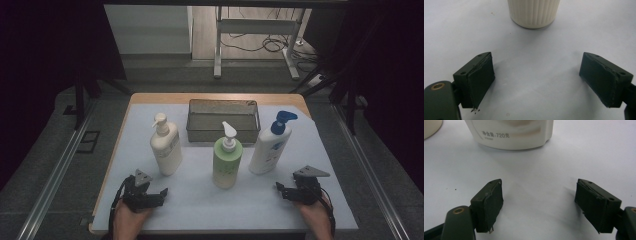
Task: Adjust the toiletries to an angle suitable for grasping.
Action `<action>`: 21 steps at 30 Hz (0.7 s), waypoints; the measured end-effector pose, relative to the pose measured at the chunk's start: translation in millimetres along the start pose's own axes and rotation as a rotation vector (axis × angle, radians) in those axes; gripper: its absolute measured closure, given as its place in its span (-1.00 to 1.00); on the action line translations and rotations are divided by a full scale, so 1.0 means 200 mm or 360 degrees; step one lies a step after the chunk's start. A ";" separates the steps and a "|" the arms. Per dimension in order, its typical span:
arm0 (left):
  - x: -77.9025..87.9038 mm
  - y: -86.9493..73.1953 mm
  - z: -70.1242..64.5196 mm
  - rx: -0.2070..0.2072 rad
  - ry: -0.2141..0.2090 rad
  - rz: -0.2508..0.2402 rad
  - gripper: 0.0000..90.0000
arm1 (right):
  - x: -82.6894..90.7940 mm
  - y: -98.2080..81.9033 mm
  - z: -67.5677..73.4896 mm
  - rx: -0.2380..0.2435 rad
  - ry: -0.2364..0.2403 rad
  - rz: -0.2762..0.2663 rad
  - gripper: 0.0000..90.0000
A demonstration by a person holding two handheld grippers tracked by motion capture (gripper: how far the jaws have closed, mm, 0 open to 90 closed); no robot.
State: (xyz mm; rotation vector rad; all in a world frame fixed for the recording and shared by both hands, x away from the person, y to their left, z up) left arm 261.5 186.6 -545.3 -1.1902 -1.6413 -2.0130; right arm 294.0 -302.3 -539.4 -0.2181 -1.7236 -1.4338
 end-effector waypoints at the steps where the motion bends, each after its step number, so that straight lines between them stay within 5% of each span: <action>1: 0.00 0.00 0.00 0.0000 0.0000 -0.0001 -0.73 | 0.00 0.00 0.00 0.0002 -0.0001 -0.0002 -0.51; 21: 0.00 0.00 0.00 0.0000 -0.0002 -0.0002 -0.73 | 0.00 0.00 0.00 0.0005 0.0034 0.0009 -0.59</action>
Point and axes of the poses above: each handheld gripper's, and its own axes: x roughly backward along the jaws, y roughly out of its top, z roughly to its left, the point moved 3 cm from there along -x, roughly forward along the jaws, and after that the axes turned 3 degrees about y, right-handed, at the moved point
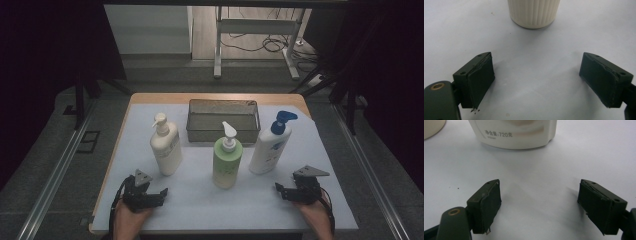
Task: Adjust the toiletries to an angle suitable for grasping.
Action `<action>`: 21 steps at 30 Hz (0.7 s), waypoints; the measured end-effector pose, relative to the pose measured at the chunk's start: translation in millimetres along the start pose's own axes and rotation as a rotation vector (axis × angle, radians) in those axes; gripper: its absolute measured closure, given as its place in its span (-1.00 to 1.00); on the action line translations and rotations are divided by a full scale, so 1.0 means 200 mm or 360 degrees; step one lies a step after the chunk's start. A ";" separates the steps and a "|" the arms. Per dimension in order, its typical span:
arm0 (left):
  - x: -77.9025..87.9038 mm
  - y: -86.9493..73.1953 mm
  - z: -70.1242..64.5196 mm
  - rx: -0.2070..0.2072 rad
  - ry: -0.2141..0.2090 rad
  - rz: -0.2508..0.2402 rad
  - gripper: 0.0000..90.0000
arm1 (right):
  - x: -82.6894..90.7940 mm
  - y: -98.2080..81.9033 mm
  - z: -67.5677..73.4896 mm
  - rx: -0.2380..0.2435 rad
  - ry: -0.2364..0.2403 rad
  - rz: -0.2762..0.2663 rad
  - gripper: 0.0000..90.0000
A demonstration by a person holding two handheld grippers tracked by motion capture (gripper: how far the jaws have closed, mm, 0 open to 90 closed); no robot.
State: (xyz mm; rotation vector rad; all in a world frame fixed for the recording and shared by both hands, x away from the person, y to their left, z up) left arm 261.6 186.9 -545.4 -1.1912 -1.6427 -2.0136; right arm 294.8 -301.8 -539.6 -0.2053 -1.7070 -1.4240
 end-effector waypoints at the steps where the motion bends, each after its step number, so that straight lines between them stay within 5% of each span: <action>1: 0.00 0.00 0.00 0.0000 0.0000 0.0000 -0.73 | 0.00 0.00 0.00 0.0000 0.0001 0.0003 -0.59; 7: 0.00 0.00 0.00 0.0000 0.0000 0.0000 -0.73 | 0.00 0.01 0.00 0.0007 0.0000 0.0013 -0.52; 21: 0.00 0.00 0.00 0.0001 -0.0001 0.0000 -0.73 | 0.04 0.05 -0.02 -0.0046 0.0090 -0.0005 0.26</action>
Point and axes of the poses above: each handheld gripper's, and its own axes: x roughly backward along the jaws, y roughly out of its top, z roughly to its left, the point moved 3 cm from there along -x, roughly forward along the jaws, and after that the axes turned 3 degrees about y, right-handed, at the moved point
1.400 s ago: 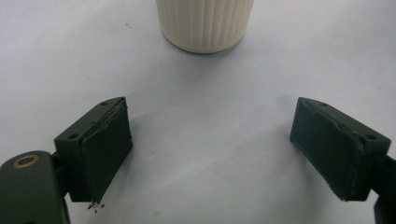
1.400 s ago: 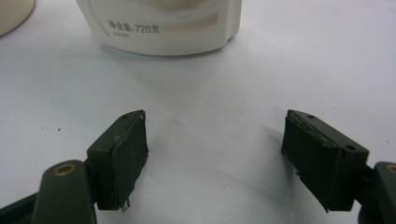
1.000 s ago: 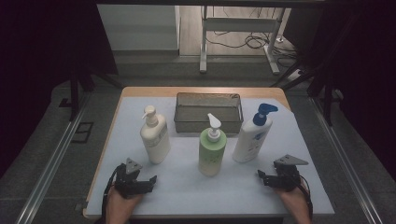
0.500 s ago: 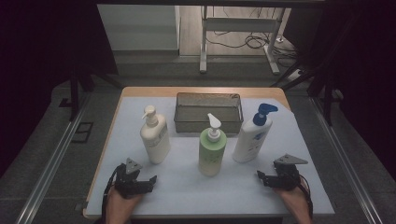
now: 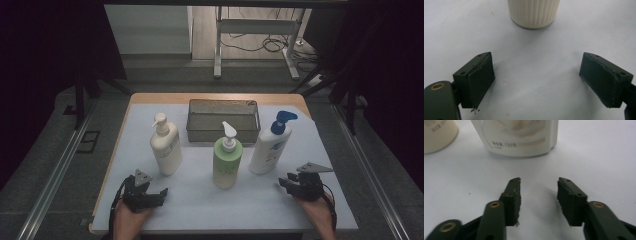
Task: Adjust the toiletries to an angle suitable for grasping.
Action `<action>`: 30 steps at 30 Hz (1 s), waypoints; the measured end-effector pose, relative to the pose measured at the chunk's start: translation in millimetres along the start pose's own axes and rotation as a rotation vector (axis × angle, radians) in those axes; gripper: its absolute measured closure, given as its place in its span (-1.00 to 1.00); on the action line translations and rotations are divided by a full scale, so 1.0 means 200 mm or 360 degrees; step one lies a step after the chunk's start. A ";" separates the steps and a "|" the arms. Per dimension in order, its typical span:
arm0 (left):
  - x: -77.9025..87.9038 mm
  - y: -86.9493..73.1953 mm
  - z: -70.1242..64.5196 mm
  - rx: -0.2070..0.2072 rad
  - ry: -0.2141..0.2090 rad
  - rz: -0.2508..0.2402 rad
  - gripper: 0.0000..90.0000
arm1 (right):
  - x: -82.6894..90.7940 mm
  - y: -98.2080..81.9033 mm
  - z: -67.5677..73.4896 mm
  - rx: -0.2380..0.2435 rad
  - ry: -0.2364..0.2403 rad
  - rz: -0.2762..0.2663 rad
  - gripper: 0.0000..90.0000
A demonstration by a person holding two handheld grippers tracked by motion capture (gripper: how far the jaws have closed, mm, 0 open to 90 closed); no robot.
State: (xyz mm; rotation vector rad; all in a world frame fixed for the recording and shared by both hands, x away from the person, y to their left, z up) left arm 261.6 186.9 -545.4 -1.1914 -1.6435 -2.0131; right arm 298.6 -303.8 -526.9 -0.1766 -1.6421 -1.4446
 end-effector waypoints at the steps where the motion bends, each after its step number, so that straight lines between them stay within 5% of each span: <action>1: 0.00 0.00 0.00 0.0000 0.0000 0.0000 -0.73 | 0.00 0.00 0.00 0.0004 -0.0001 -0.0003 0.30; 12: 0.00 0.00 0.00 0.0001 0.0000 -0.0001 -0.73 | -0.03 0.06 -0.02 -0.0036 0.0045 -0.0075 0.97; 30: 0.00 0.00 0.00 0.0002 0.0001 -0.0004 -0.73 | -0.09 0.15 -0.06 -0.0080 0.0049 -0.0136 0.98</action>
Point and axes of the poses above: each handheld gripper's, and its own axes: x roughly backward along the jaws, y roughly out of its top, z roughly to its left, the point moved 3 cm from there along -x, roughly forward along the jaws, and after that the axes turned 3 degrees about y, right-handed, at the moved point
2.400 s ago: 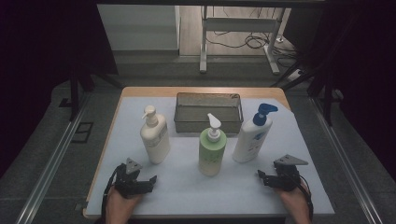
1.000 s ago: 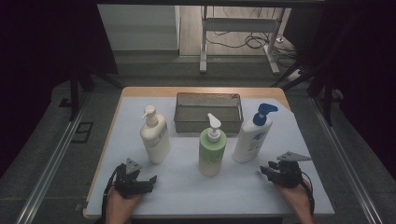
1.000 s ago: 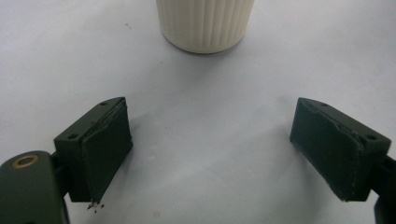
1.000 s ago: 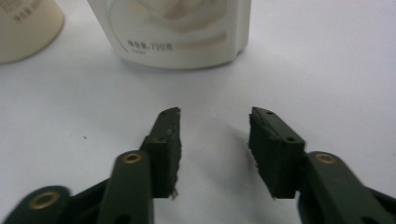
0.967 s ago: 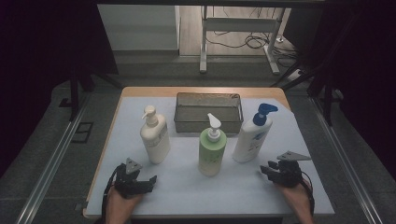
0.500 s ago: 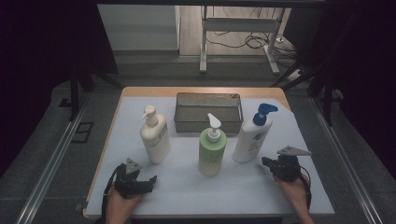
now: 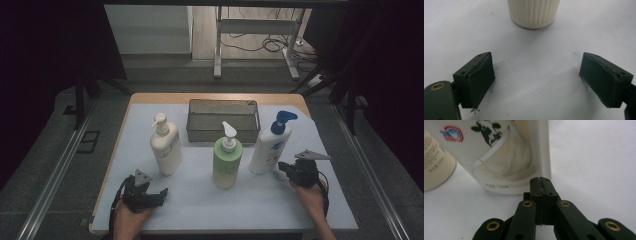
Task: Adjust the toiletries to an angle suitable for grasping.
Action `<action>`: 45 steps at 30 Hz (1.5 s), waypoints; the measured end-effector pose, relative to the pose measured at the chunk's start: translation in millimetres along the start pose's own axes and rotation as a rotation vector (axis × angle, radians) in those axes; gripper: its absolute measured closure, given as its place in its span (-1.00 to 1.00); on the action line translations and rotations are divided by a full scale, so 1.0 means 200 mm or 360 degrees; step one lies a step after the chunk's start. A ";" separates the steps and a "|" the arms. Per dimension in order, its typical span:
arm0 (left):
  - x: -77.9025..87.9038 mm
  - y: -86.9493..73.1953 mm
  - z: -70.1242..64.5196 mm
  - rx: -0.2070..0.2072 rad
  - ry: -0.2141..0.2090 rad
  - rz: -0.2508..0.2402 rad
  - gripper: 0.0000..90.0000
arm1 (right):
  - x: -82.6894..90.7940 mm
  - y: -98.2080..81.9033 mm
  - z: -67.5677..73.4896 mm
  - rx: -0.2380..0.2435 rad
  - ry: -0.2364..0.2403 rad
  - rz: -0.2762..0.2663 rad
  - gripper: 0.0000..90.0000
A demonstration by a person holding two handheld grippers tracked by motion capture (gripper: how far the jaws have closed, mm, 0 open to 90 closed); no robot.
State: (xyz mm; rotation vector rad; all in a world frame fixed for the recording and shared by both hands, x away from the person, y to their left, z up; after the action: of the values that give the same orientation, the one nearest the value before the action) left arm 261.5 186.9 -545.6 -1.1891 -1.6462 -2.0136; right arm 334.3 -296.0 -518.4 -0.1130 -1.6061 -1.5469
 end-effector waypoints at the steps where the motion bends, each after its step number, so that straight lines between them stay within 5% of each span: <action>1: 0.00 0.00 0.00 0.0000 0.0000 0.0000 -0.73 | 0.00 0.00 0.00 0.0002 0.0003 -0.0002 0.98; 27: 0.00 0.00 0.00 0.0000 0.0000 0.0000 -0.73 | -0.12 0.09 -0.07 -0.0040 -0.0028 -0.0012 0.98; 45: 0.00 0.00 0.00 -0.0001 0.0001 -0.0001 -0.73 | 0.02 0.03 0.17 0.0084 0.0116 -0.0006 0.97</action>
State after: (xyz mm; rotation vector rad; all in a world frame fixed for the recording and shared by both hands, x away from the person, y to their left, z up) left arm 261.3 186.9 -545.7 -1.1883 -1.6462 -2.0145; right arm 317.2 -267.7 -506.4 -0.0243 -1.5889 -1.4934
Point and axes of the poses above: each handheld gripper's, and its own axes: x roughly backward along the jaws, y roughly out of its top, z roughly to its left, the point moved 3 cm from there along -x, roughly forward along the jaws, and after that the axes turned 3 degrees about y, right-handed, at the moved point
